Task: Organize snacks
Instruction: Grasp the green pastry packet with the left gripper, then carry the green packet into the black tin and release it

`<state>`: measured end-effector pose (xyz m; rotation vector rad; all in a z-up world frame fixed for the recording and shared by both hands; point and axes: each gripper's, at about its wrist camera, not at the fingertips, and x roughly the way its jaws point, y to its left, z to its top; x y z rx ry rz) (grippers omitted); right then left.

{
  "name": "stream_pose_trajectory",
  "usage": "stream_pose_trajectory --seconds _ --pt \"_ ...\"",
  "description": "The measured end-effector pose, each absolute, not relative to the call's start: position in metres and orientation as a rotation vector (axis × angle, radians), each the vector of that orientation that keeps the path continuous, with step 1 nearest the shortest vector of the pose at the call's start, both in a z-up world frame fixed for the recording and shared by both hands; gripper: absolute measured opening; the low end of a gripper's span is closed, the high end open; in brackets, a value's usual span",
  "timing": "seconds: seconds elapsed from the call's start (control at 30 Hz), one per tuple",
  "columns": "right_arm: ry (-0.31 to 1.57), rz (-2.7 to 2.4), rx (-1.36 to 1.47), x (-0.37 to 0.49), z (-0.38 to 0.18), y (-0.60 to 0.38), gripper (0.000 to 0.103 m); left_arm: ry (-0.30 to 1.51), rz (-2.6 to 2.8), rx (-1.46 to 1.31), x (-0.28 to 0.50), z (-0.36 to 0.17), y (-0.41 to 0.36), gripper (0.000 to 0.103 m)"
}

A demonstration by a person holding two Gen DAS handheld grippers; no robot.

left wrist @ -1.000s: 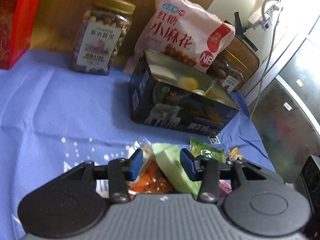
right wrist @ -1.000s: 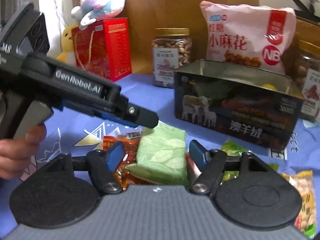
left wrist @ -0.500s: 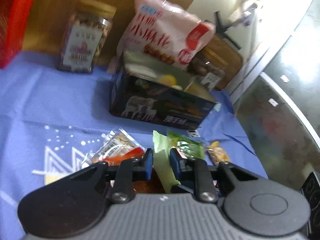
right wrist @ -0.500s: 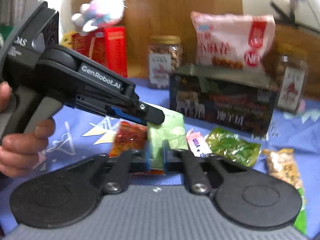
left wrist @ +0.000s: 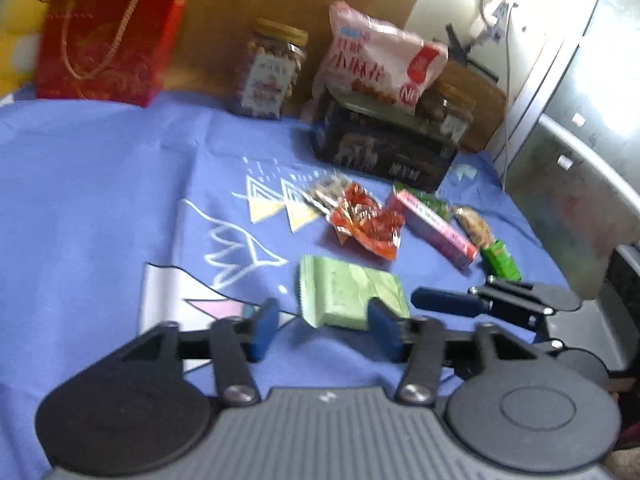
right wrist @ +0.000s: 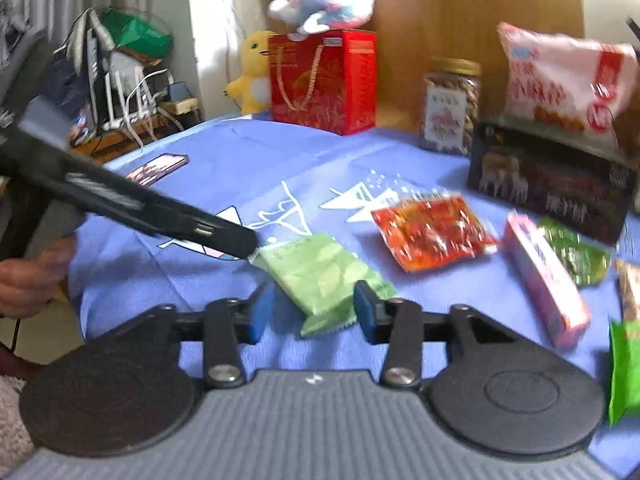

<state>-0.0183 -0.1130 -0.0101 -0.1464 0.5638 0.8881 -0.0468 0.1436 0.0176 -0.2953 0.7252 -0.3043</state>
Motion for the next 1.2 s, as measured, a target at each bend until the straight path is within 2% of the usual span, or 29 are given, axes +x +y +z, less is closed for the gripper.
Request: stream_pose_trajectory --seconds 0.1,0.47,0.53,0.57,0.63,0.93,1.2 --pt "0.585 0.869 -0.108 -0.018 -0.011 -0.119 0.060 0.696 -0.293 -0.303 -0.044 0.024 0.152 0.054" --pt "0.593 0.824 -0.186 -0.024 -0.023 -0.107 0.060 0.812 -0.378 -0.307 0.001 -0.006 0.121 0.053" --pt "0.584 0.823 -0.194 -0.024 -0.024 -0.105 0.059 0.817 -0.415 -0.305 -0.001 -0.008 0.118 0.050" --pt "0.581 0.826 -0.193 -0.023 -0.024 -0.105 0.057 0.825 -0.443 -0.314 -0.003 -0.009 0.115 0.041" --pt "0.572 0.813 -0.195 -0.022 -0.024 -0.105 0.046 0.842 -0.481 -0.335 -0.005 -0.011 0.110 0.041" --pt "0.472 0.756 -0.110 -0.009 0.009 -0.136 0.043 0.746 -0.570 -0.269 0.020 0.036 0.083 0.039" --pt "0.380 0.649 -0.090 0.066 0.056 -0.167 0.043 0.617 -0.600 -0.237 0.109 0.081 0.042 0.040"
